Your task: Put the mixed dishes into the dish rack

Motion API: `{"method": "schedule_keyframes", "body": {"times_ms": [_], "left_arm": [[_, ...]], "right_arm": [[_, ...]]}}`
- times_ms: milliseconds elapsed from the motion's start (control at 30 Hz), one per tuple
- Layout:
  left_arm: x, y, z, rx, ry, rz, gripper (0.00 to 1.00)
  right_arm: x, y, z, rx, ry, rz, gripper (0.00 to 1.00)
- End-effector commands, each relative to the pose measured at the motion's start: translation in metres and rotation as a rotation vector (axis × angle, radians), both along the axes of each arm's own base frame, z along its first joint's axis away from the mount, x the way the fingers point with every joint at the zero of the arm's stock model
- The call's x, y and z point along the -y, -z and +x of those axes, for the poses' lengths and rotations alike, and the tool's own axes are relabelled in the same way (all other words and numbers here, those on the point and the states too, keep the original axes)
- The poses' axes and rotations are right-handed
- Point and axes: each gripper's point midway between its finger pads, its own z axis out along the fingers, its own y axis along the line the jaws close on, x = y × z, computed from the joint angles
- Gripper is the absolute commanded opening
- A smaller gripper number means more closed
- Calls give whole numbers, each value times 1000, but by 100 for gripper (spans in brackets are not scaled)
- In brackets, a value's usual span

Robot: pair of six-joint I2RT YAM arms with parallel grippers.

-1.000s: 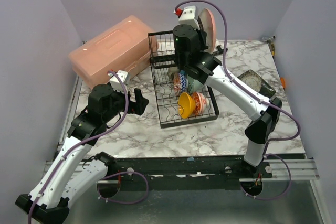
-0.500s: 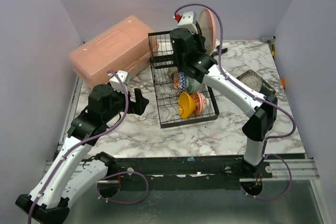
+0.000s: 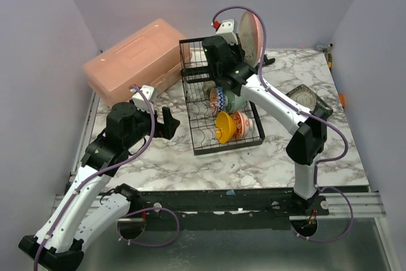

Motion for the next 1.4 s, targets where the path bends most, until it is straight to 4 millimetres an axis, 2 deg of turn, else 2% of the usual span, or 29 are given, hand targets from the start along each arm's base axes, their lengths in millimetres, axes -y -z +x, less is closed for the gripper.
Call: {"method": "schedule_keyframes", "body": {"times_ms": [0,200,333,433,567,667,767,933,1033,1133,1267,1300,1333,1367], "left_arm": [[-3,-1,1,10,-12,-1,91],[-2,-2,1,10,-10,-1,91],[-1,-1,1,5,-7,0,91],[-2,-1,1,8,-9,-1,91],[-2,-1,2,7,-11,1,91],[-1,-1,2,4,-6,0,91],[0,0,2,1,-4,1,91],[-1,0,2,2,-6,1,91],[-1,0,2,2,-5,0,91],[-1,0,2,3,-4,-1,91],[0,-1,1,3,-1,-3,91],[0,-2,0,5,0,-5,91],[0,-2,0,7,1,-6,91],[0,-2,0,7,3,-7,91]], "right_arm": [[7,8,4,-14,36,7,0],[12,16,9,-16,64,36,0],[8,18,12,-30,50,44,1],[5,19,11,-44,28,63,15],[1,15,10,-59,-8,87,27],[1,4,8,-52,-21,108,39],[1,-10,2,-51,-47,154,44],[-3,-33,-17,-52,-151,279,50],[-8,-44,-31,-42,-255,356,61],[-9,-63,-50,5,-352,433,62],[7,-87,-77,103,-411,520,63],[16,-94,-85,138,-411,535,64],[24,-92,-91,162,-401,541,65],[37,-100,-99,214,-382,556,65]]}}
